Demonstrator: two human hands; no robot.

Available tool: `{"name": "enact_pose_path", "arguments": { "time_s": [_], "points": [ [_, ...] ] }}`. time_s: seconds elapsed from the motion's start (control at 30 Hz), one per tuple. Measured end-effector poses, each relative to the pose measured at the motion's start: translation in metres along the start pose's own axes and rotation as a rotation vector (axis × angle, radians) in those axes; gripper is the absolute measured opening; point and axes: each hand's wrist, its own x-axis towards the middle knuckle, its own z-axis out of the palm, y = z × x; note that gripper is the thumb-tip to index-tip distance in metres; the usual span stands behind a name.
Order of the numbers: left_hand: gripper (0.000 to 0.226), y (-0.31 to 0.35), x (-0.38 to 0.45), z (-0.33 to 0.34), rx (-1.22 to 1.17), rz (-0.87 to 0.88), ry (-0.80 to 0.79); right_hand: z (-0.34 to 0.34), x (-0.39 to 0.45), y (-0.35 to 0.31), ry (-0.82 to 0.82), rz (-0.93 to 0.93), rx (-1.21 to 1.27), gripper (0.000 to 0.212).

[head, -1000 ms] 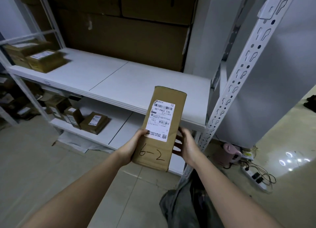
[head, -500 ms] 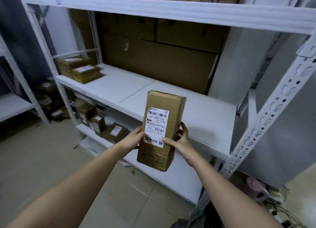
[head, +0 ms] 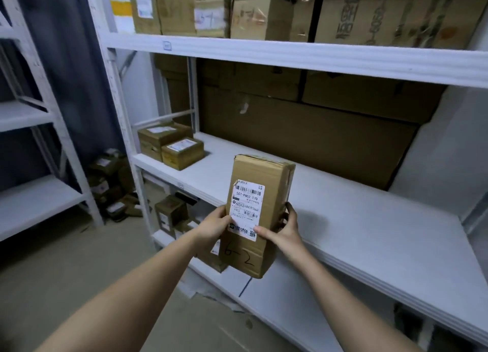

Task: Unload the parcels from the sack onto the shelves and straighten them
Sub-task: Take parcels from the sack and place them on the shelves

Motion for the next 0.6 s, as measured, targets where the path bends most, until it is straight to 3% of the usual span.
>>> {"name": "enact_pose_path", "arguments": {
  "time_s": [0.3,0.6],
  "points": [
    [0.039,-0.038,0.093,-0.133,0.228,0.076,0.115,0.115,0.106,-0.022,-0.027,-0.007,-0.020,0.120],
    [0.039,-0.056,0.213,-0.221,0.373,0.129,0.222,0.186,0.239,-0.025,-0.063,-0.019,0.027,0.121]
  ]
}}
